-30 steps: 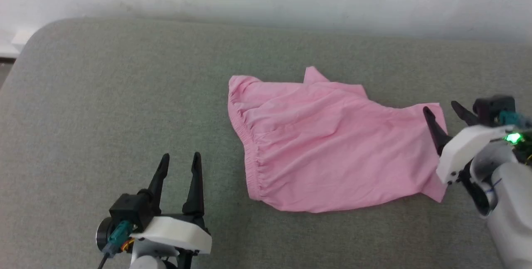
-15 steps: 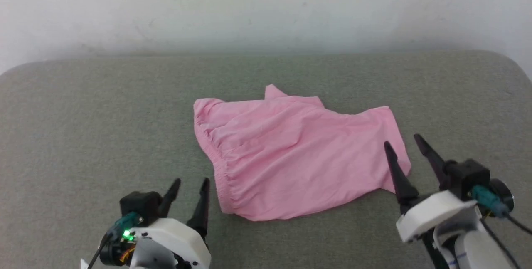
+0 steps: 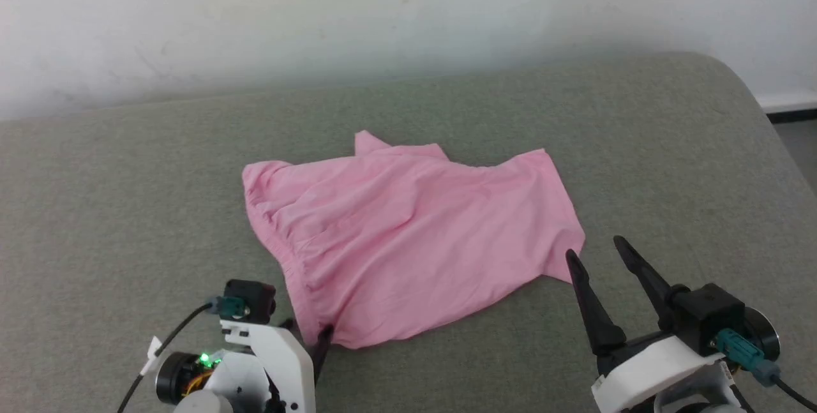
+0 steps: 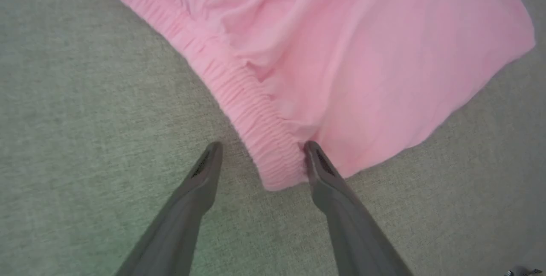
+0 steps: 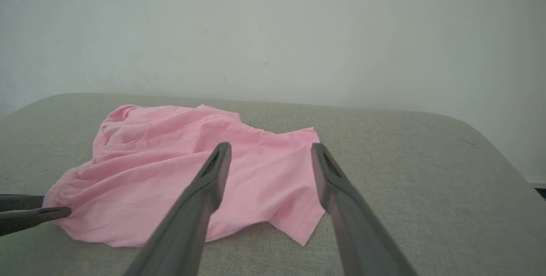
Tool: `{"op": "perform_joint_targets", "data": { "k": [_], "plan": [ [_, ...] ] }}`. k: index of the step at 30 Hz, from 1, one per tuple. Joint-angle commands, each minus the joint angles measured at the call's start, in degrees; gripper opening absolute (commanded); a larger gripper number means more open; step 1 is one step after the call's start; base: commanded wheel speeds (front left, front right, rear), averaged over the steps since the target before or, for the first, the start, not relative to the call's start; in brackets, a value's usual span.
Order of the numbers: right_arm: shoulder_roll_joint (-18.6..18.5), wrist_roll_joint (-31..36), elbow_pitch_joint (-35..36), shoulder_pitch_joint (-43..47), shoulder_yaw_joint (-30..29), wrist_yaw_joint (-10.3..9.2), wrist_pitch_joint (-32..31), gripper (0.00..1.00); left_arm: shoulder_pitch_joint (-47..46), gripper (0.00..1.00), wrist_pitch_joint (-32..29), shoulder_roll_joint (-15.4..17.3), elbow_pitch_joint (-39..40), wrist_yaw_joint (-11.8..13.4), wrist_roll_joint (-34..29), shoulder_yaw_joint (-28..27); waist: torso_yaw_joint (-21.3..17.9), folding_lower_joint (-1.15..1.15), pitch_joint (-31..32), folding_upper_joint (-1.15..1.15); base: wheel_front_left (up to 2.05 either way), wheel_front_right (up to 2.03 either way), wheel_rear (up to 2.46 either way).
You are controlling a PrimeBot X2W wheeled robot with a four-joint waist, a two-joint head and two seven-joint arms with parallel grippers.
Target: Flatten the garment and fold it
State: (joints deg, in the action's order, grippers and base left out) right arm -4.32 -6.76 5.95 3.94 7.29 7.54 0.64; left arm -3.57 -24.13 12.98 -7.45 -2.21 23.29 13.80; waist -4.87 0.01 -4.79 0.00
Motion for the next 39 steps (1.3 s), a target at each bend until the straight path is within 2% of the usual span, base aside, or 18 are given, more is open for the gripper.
{"op": "perform_joint_targets", "data": {
  "k": [1, 8, 10, 11, 15, 21, 25, 30, 34, 35, 37, 39],
  "plan": [
    [0.4, -0.2, 0.6, 1.1, -0.2, -0.05, -0.2, 1.0, -1.3, 1.0, -1.7, 0.5, -2.2, -0.6, 0.3, 0.6, -1.8, -0.01, -1.2, 0.0, 0.0, 0.0, 0.0],
    [0.5, -1.5, 0.2, 1.9, -2.7, -0.05, -4.4, 1.0, -4.0, 1.0, -8.4, 0.8, -9.9, -3.5, 2.7, 4.4, -3.2, -0.01, -2.0, 0.0, 0.0, 0.0, 0.0],
    [0.1, -2.8, 0.0, 1.7, -3.7, -0.05, -6.2, 1.0, -4.0, 0.3, -11.4, 1.1, -10.9, -4.1, 3.7, 6.0, -3.3, -0.01, -2.0, 0.0, 0.0, 0.0, 0.0],
    [-0.2, -3.7, -0.6, 1.6, -4.1, -0.05, -7.8, 1.0, -4.0, 0.0, -12.3, 1.2, -10.8, -4.3, 4.1, 6.5, -3.3, -0.01, -2.1, 0.0, 0.0, 0.0, 0.0],
    [-2.5, -8.2, -4.2, -0.6, -5.6, -0.05, -15.5, 1.0, -3.7, 0.0, -12.1, 2.2, -8.8, -4.2, 4.9, 6.1, -2.9, -0.01, -2.1, 0.0, 0.0, 0.0, 0.0],
    [-6.2, -14.8, -11.1, -7.7, -3.5, -0.05, -25.3, 1.0, -3.6, 0.0, -5.9, 2.9, -2.4, -1.1, 3.3, 3.4, -0.9, -0.01, -3.0, 0.0, 0.0, 0.0, 0.0],
    [-7.9, -17.4, -16.6, -14.2, -0.7, -0.05, -29.3, 1.0, -4.1, 0.0, -3.4, 3.0, 2.4, 0.2, 1.9, 3.0, 0.8, -0.01, -4.7, 0.0, 0.0, 0.0, 0.0],
    [-7.9, -20.0, -25.6, -21.3, 2.4, -0.05, -31.8, 1.0, -4.7, 0.0, -1.7, 3.0, 6.5, 0.9, 0.7, 3.2, 2.4, -0.01, -6.5, 0.0, 0.0, 0.0, 0.0],
    [-7.6, -22.4, -33.1, -23.7, 5.4, -0.05, -34.7, 1.0, -4.7, 0.0, -1.0, 2.9, 7.8, 0.9, 0.5, 3.5, 3.1, -0.01, -6.9, 0.0, 0.0, 0.0, 0.0],
    [-7.6, -23.2, -34.6, -23.9, 6.1, -0.05, -35.9, 0.84, -4.6, 0.0, -0.8, 2.9, 7.9, 0.9, 0.6, 3.6, 3.2, -0.01, -6.9, 0.0, 0.0, 0.0, 0.0],
    [-7.5, -25.1, -37.2, -23.8, 7.5, -0.05, -39.2, 0.0, -4.4, 0.0, -0.4, 2.9, 8.3, 0.9, 0.7, 3.6, 3.2, -0.01, -6.7, 0.0, 0.0, 0.0, 0.0],
    [-7.2, -27.0, -38.4, -24.0, 8.5, -0.05, -41.3, 0.0, -3.9, 0.0, 0.3, 2.8, 8.8, 1.2, 0.9, 3.2, 2.7, -0.01, -6.4, 0.0, 0.0, 0.0, 0.0]
  ]
}}
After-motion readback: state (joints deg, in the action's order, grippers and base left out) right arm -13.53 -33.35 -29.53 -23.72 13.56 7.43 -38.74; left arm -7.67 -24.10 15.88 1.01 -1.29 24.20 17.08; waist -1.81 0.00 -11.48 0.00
